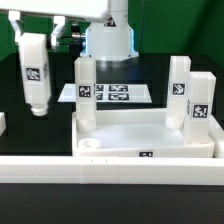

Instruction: Assemble desk

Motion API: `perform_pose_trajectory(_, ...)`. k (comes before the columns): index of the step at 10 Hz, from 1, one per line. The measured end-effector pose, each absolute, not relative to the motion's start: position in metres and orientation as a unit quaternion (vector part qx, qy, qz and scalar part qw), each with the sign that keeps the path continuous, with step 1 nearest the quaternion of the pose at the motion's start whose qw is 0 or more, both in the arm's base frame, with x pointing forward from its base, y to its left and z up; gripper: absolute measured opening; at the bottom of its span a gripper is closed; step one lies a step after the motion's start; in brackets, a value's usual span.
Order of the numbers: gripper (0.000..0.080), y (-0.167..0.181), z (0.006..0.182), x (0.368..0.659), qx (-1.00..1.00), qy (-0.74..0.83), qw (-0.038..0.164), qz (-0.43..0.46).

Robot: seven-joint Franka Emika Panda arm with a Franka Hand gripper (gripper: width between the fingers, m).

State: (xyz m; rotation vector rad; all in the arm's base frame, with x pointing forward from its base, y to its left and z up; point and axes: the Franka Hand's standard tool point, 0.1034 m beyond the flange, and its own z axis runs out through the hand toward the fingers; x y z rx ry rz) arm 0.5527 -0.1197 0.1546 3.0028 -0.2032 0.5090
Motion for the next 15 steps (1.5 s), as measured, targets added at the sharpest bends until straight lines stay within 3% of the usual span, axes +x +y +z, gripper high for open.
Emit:
perform_pose_trajectory(3, 0.0287, -0.087, 0.166, 0.588, 0.980, -0.077, 0.029, 0.183)
perform_pose_trajectory(15, 0.0287, -0.075, 0.156, 0.608, 0.980, -0.063, 0.036, 0.184)
